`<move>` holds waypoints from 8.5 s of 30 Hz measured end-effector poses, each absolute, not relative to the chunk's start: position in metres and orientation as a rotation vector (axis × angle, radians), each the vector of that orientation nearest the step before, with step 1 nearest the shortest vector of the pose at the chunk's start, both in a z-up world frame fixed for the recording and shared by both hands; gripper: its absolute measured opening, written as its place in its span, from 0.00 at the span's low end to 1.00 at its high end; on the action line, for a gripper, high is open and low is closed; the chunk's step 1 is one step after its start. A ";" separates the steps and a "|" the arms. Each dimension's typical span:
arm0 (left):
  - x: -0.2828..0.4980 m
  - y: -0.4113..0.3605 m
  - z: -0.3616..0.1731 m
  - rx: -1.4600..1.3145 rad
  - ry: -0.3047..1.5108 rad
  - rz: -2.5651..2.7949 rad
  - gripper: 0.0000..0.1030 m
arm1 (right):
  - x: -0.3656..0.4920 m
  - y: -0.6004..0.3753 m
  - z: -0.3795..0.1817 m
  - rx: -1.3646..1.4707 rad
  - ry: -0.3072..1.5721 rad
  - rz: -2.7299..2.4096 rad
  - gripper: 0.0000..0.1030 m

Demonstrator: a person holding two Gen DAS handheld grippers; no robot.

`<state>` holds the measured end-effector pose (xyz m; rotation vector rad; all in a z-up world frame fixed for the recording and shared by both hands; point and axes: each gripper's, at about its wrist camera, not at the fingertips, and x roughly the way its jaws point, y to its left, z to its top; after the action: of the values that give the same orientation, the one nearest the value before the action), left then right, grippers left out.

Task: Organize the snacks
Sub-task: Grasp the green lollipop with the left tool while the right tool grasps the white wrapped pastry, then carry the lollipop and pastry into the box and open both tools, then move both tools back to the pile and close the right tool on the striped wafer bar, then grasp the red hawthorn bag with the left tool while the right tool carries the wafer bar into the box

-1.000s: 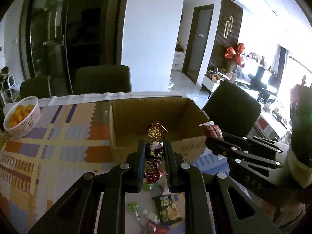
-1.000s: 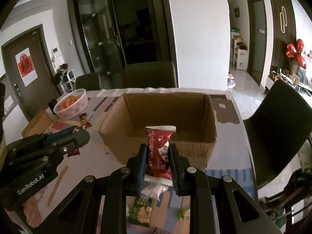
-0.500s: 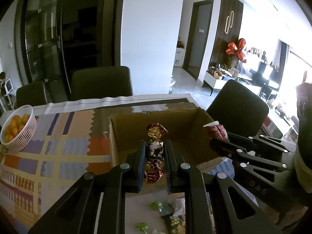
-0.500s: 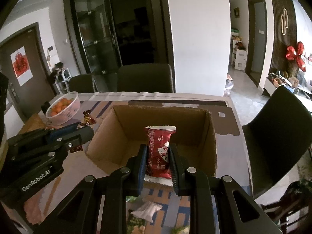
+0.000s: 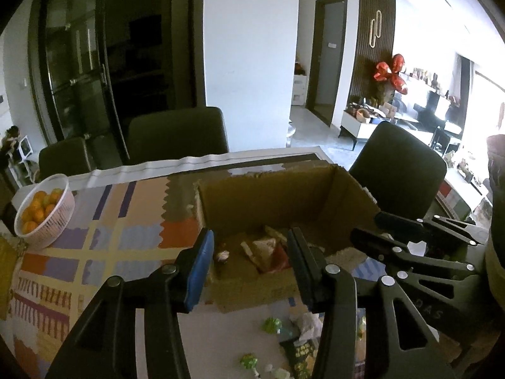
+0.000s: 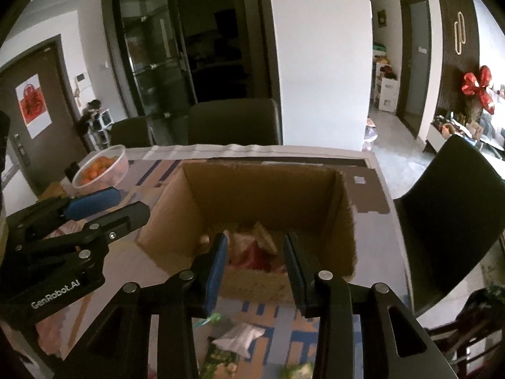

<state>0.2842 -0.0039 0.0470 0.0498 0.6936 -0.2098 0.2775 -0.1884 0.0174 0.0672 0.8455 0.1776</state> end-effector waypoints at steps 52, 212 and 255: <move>0.252 0.015 -0.129 -0.009 1.106 -0.199 0.40 | 0.260 -0.156 -0.148 0.153 1.272 0.145 0.37; 0.181 -0.030 -0.138 0.160 1.243 -0.328 0.59 | 0.162 -0.169 -0.142 -0.297 1.422 0.450 0.54; 0.198 -0.025 0.012 0.014 0.841 -0.313 0.39 | 0.192 -0.191 -0.010 -0.043 0.986 0.285 0.35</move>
<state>0.1975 -0.0246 0.0125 0.0142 0.8413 -0.3129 0.1919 -0.1908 -0.0103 -0.0429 0.9857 0.2846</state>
